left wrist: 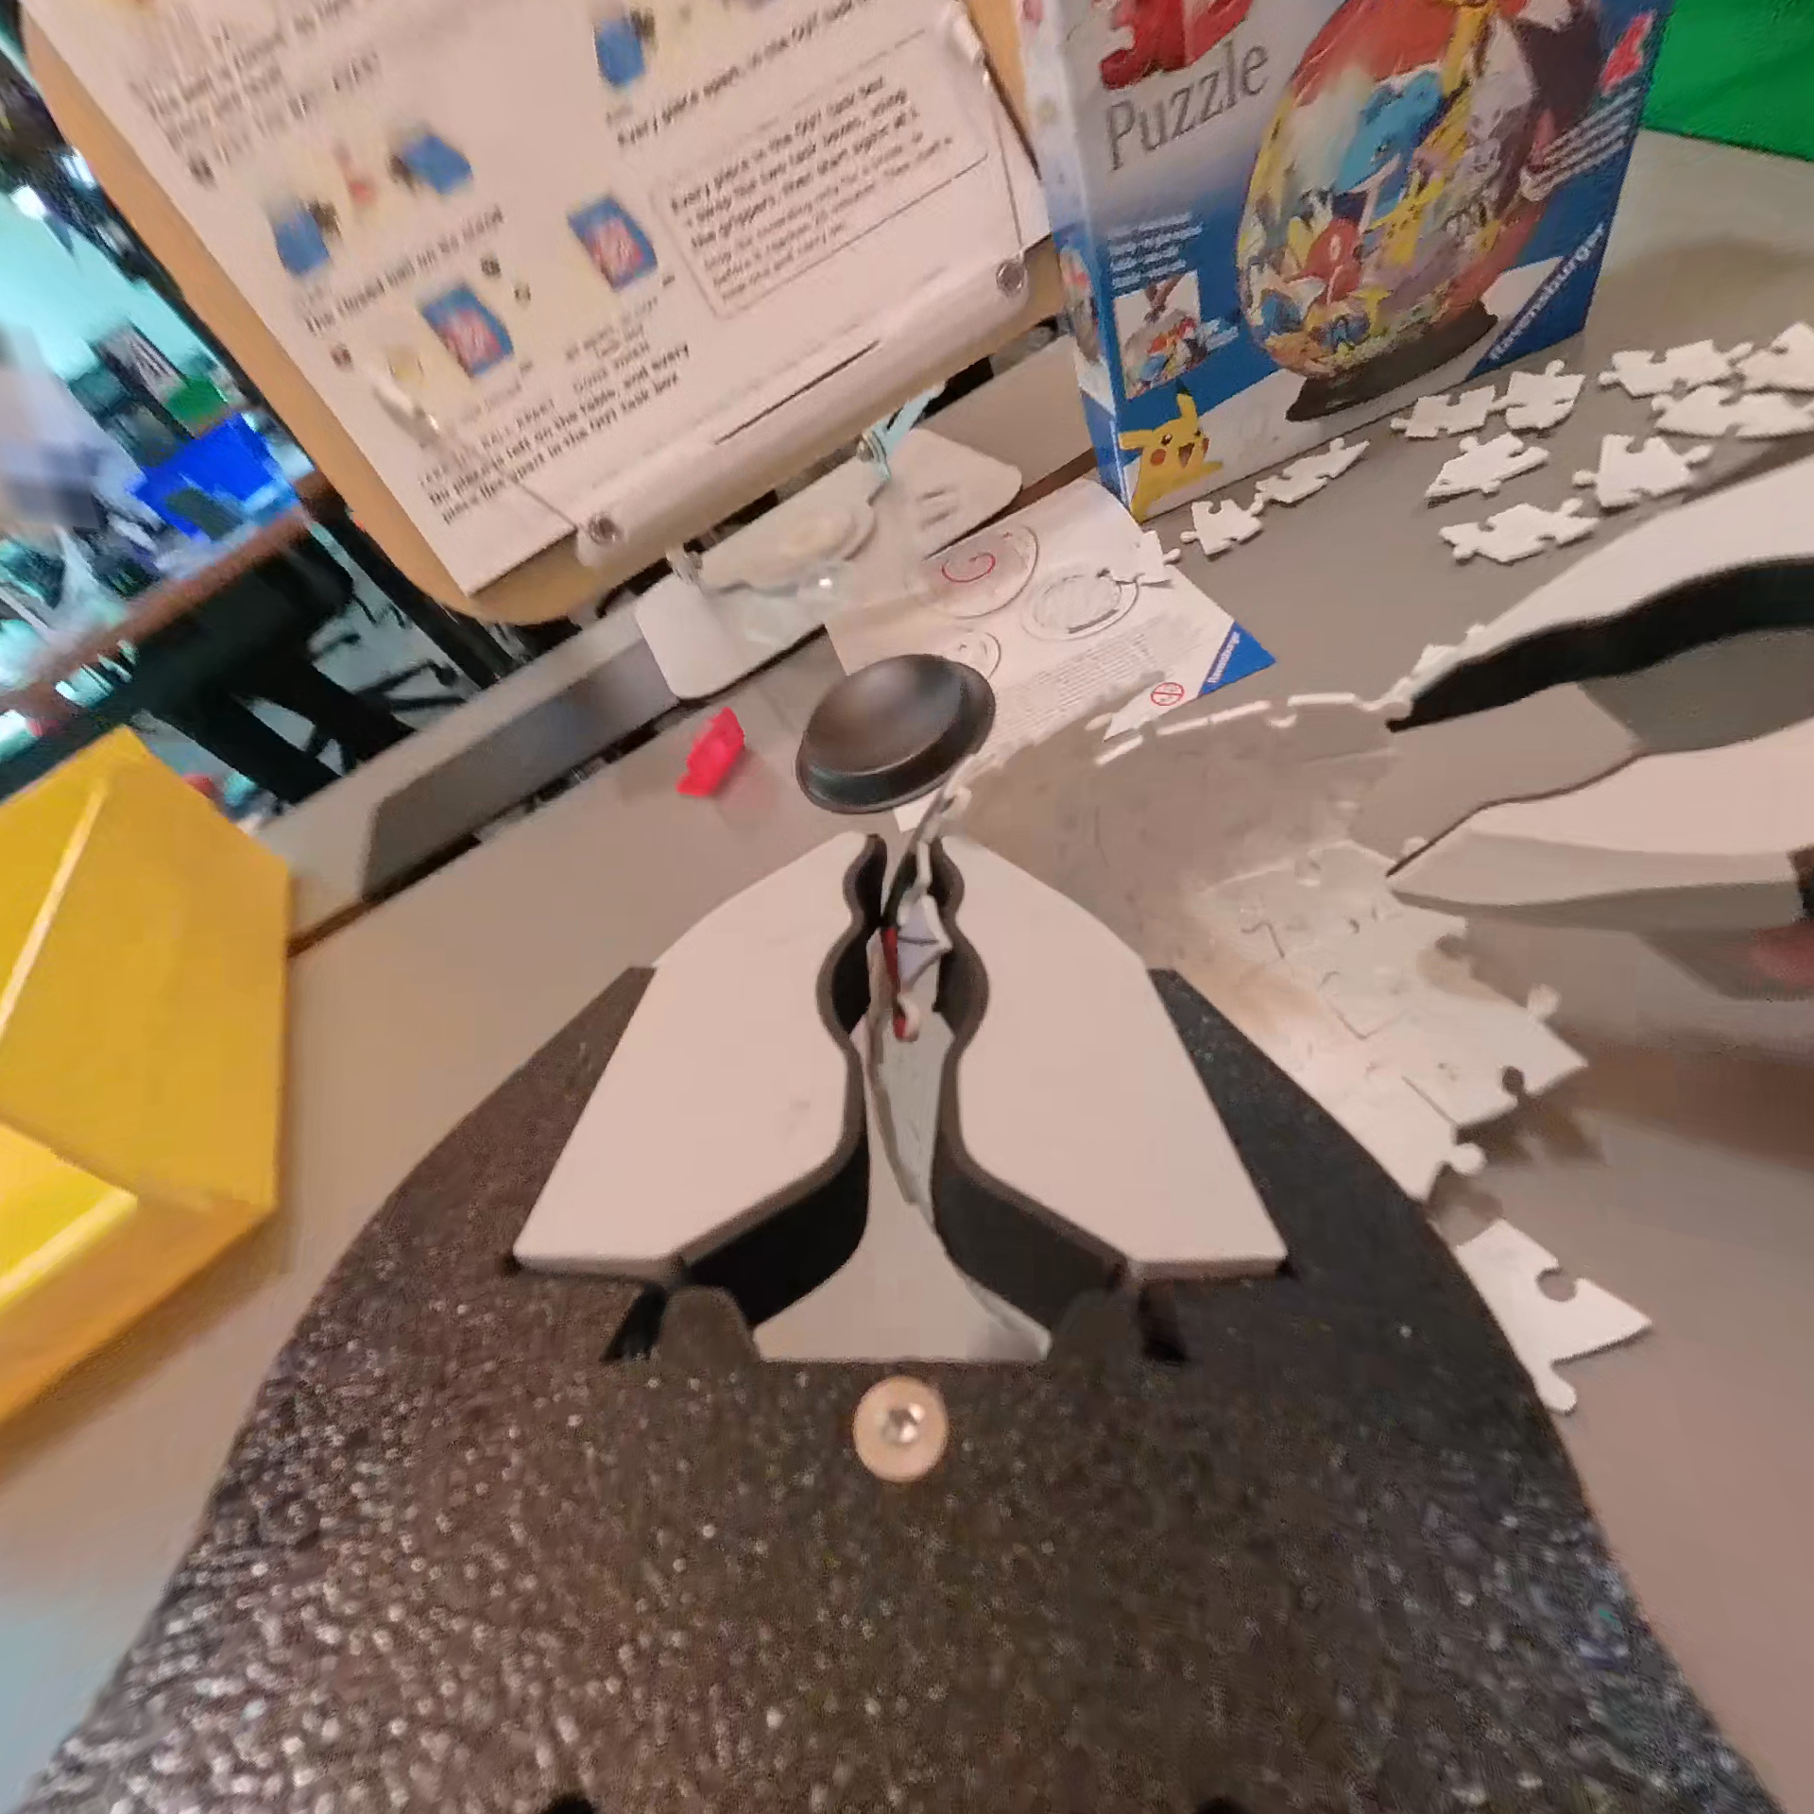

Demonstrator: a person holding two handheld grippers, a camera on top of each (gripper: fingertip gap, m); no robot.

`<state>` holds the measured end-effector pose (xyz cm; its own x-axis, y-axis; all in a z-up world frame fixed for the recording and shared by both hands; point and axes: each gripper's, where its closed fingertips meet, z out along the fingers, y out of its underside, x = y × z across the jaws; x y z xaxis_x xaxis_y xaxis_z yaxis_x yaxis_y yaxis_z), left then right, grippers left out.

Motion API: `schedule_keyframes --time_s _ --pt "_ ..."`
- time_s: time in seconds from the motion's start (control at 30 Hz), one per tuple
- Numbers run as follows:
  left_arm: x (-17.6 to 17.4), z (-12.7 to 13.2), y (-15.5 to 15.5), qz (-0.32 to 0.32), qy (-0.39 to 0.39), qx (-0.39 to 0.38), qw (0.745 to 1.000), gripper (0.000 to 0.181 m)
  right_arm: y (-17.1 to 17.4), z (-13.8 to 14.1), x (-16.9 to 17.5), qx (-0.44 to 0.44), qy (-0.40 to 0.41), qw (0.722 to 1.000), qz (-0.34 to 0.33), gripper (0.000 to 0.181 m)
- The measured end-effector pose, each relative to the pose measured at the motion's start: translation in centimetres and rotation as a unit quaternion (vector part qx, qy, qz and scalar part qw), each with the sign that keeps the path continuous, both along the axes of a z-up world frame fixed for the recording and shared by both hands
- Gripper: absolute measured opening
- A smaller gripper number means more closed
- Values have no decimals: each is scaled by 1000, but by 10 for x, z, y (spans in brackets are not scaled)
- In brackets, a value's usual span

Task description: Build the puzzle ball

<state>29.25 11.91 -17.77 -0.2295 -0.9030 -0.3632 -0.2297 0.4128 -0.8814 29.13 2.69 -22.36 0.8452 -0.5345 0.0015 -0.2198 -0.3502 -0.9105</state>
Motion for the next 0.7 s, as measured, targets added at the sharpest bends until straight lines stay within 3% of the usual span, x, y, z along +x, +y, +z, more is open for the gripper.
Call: schedule_keyframes --time_s 0.3,0.57,0.7 --pt "-5 -18 37 78 81 -71 991 15 14 -3 -16 53 107 993 4 43" --pt "-18 -22 56 92 125 -113 981 16 28 16 -18 90 97 991 9 43" --pt "-15 -30 56 81 145 -120 979 16 27 11 -13 86 107 990 4 42"
